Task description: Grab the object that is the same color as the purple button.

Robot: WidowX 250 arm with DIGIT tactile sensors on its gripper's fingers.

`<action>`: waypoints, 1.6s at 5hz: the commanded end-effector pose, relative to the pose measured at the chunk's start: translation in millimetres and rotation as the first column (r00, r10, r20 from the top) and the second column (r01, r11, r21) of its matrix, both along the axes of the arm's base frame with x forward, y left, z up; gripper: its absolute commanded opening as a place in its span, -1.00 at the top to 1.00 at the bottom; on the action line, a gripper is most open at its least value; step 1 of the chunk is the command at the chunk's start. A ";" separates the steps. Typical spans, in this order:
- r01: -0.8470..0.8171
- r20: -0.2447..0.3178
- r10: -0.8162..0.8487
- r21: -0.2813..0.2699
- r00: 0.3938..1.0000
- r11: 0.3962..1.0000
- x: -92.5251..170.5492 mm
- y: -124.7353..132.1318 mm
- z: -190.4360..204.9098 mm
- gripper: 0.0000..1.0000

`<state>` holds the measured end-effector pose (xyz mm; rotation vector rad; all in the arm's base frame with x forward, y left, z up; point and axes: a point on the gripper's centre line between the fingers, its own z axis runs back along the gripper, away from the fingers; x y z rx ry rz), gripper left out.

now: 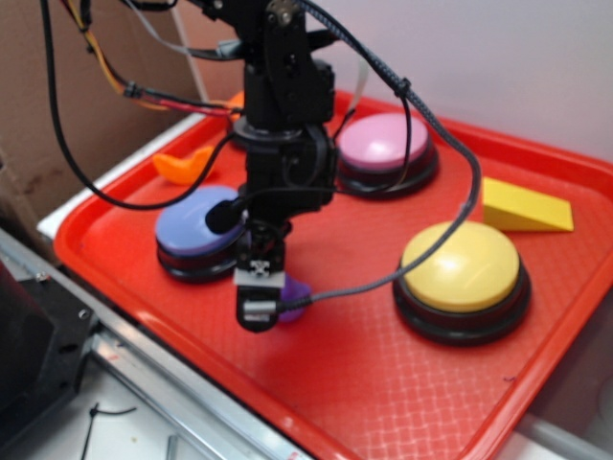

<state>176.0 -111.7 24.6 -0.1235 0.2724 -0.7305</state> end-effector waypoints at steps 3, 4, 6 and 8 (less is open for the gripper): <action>-0.053 0.014 0.053 0.011 0.999 0.999 -8.9 -11.5 -2.6 1.00; -0.071 0.031 0.070 0.038 0.997 0.997 -9.0 -8.0 5.5 1.00; -0.487 0.354 0.446 0.030 0.822 0.873 -48.4 21.5 102.6 1.00; -0.715 0.374 0.666 -0.010 0.646 0.699 -91.4 19.0 200.7 1.00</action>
